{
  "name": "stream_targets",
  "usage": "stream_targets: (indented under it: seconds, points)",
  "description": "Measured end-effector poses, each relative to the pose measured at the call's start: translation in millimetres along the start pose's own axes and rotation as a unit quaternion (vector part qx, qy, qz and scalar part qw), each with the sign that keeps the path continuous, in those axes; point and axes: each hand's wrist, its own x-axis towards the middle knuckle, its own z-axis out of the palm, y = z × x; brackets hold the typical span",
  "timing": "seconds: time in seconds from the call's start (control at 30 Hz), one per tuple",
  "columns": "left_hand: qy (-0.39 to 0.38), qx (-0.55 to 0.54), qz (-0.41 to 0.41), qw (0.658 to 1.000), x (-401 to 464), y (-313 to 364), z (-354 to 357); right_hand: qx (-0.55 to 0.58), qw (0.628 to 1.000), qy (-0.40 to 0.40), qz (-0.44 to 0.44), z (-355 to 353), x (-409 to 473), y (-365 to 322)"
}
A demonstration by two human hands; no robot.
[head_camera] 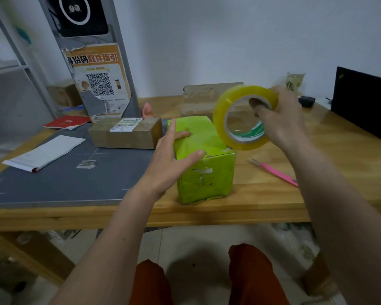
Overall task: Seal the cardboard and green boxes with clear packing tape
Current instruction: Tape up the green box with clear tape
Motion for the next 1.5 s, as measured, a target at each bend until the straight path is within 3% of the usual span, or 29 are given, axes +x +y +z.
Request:
stream_targets:
  seconds: [0.13, 0.37, 0.67, 0.73, 0.9, 1.03, 1.17, 1.33, 1.5]
  points:
    - [0.001, -0.002, -0.007, 1.000, -1, 1, 0, -0.034, 0.999, -0.014, 0.006, -7, 2, 21]
    - [-0.014, 0.021, -0.018, 1.000, -2, 6, -1, 0.033, 0.999, -0.019, 0.009, -2, -7, 43]
    - [-0.066, 0.141, -0.010, 0.988, -3, 19, -10, -0.001, 0.999, -0.052, -0.006, -2, -11, 56]
    - [-0.110, 0.231, 0.006, 0.967, -2, 25, -10, 0.022, 0.998, -0.053, 0.006, 1, -19, 62]
    - [-0.179, 0.445, 0.009, 0.877, 0, 52, 8, 0.028, 0.999, -0.039, 0.011, 3, -23, 64]
    - [-0.222, 0.467, 0.015, 0.856, 5, 79, 43, 0.003, 0.999, -0.030, 0.014, 3, -19, 62]
    - [-0.217, 0.503, 0.016, 0.837, 7, 89, 63, -0.012, 0.999, -0.025, 0.024, 0, -20, 67]
    - [-0.184, 0.510, -0.012, 0.841, -3, 70, 40, 0.014, 0.999, -0.040, 0.023, 8, -26, 62]
    - [-0.115, 0.425, -0.074, 0.895, -6, 55, 22, 0.063, 0.997, -0.030, 0.044, 15, -37, 61]
